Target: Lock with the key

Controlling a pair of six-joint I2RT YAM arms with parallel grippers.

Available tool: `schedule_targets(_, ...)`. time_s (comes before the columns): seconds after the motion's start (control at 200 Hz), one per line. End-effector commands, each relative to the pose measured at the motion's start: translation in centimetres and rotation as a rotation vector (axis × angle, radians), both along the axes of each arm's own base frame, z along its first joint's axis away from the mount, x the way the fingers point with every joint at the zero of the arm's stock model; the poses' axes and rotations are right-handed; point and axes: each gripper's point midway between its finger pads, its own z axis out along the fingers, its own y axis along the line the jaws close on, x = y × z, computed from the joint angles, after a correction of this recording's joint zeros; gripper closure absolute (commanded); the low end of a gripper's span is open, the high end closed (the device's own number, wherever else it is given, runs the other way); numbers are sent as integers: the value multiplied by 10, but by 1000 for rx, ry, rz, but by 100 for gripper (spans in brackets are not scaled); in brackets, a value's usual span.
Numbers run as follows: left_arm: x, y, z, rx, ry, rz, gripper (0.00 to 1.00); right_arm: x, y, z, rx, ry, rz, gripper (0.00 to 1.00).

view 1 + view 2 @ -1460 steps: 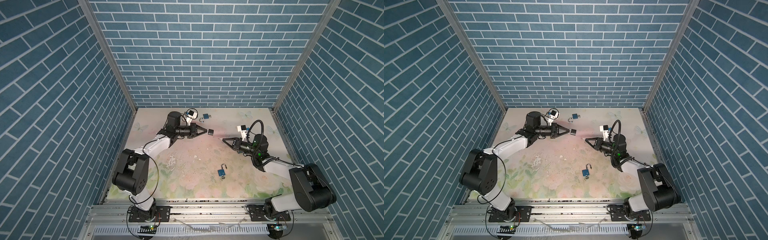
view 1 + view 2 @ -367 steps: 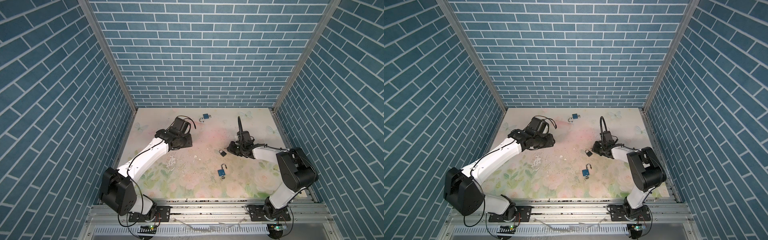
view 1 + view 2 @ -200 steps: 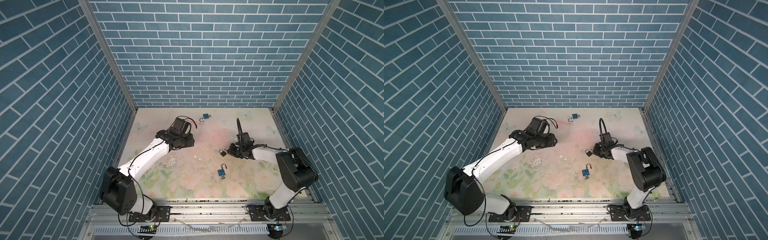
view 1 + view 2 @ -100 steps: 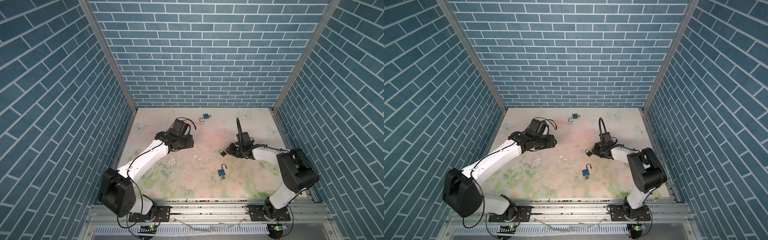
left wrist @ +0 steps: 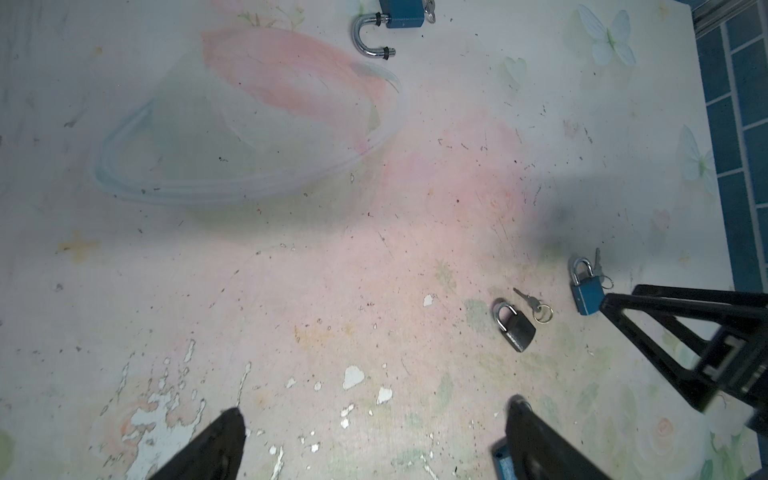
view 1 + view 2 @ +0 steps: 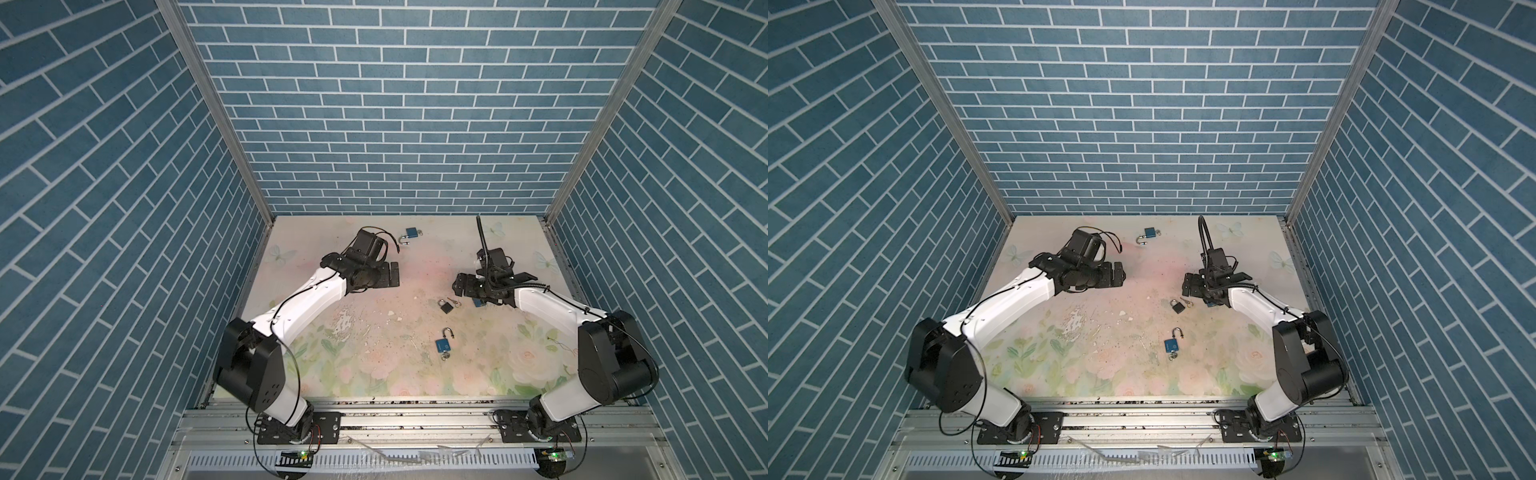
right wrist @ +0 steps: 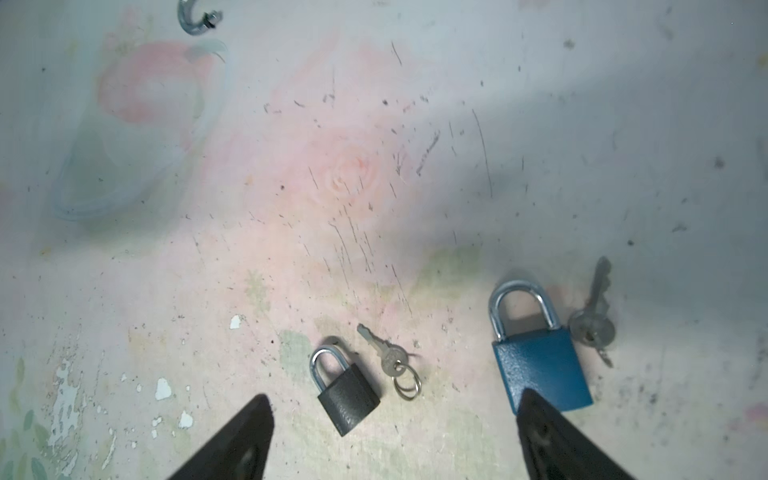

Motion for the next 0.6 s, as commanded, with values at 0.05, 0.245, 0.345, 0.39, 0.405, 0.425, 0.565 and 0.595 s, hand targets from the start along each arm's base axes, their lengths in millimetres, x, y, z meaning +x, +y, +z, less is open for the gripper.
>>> schedule_targets(0.05,35,-7,-14,39,-8,15,0,7,-9,12,-124,-30,59,1)
schedule_targets(0.245,90,-15,-47,82,36,88,0,31,-6,25,-146,-91,45,1)
schedule_targets(0.345,117,-16,-66,137,53,138,0,40,-1,29,-120,-121,42,1)
schedule_targets(0.39,129,-18,-74,144,50,151,0,43,2,31,-106,-132,46,1)
schedule_targets(0.405,134,-19,-75,141,46,153,0,45,4,31,-97,-139,47,1)
schedule_targets(0.425,140,-20,-80,144,43,156,1,45,5,31,-92,-142,50,1)
schedule_targets(0.565,178,-42,-92,96,-35,116,4,51,13,35,-69,-174,86,1)
schedule_targets(0.595,185,-46,-93,73,-48,112,4,52,12,34,-74,-171,86,1)
